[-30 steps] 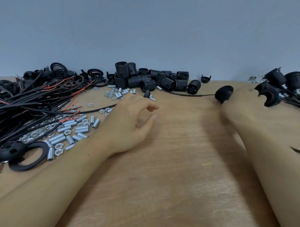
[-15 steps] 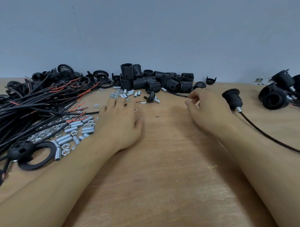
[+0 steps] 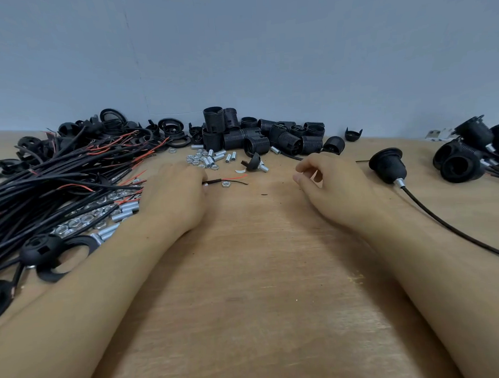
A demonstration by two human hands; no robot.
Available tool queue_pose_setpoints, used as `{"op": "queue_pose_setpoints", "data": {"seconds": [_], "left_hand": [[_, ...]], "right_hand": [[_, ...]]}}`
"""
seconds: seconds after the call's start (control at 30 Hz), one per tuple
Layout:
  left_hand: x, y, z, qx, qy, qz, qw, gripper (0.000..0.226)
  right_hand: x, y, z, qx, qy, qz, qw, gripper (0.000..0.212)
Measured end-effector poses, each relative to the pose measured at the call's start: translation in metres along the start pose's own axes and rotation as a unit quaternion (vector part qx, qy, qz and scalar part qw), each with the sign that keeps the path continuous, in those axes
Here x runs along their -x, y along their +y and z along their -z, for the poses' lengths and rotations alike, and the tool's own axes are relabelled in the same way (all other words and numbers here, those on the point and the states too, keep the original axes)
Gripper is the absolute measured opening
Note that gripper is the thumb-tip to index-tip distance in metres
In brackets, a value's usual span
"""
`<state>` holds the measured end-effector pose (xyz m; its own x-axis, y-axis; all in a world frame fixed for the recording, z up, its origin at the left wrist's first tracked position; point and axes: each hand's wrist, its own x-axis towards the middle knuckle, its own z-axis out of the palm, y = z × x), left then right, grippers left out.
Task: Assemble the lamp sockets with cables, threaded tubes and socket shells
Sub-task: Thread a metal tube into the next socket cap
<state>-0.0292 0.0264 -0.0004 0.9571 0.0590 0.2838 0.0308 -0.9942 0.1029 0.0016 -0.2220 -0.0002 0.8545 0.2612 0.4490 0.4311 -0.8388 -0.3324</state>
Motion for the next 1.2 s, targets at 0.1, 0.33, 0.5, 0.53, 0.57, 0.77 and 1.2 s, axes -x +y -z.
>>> {"op": "queue_pose_setpoints", "data": {"seconds": [0.1, 0.33, 0.5, 0.53, 0.57, 0.77, 1.2], "left_hand": [[-0.001, 0.0, 0.002, -0.007, 0.033, 0.017, 0.999, 0.021], [-0.001, -0.007, 0.008, 0.026, 0.041, 0.049, 0.998, 0.018], [-0.003, -0.007, 0.006, 0.083, 0.064, 0.042, 0.994, 0.012], [-0.003, -0.008, 0.006, 0.094, 0.075, 0.043, 0.992, 0.011], [-0.004, -0.008, 0.005, 0.111, 0.085, 0.041, 0.989, 0.01], [-0.001, -0.001, 0.006, 0.184, 0.076, -0.045, 0.979, 0.014], [0.014, 0.026, -0.009, 0.16, -0.038, -0.24, 0.957, 0.039]], "right_hand": [[0.004, -0.009, 0.0, 0.0, -0.007, 0.002, 1.0, 0.018], [0.012, -0.068, -0.028, -0.066, -0.106, 0.168, 0.978, 0.031], [0.001, -0.063, -0.038, -0.03, -0.203, 0.133, 0.97, 0.048], [0.001, -0.062, -0.038, -0.027, -0.204, 0.133, 0.97, 0.047], [0.001, -0.061, -0.036, -0.033, -0.187, 0.138, 0.972, 0.045], [0.01, -0.052, -0.022, -0.086, -0.07, 0.117, 0.987, 0.041], [-0.002, -0.023, -0.005, -0.187, 0.048, -0.019, 0.981, 0.015]]}}
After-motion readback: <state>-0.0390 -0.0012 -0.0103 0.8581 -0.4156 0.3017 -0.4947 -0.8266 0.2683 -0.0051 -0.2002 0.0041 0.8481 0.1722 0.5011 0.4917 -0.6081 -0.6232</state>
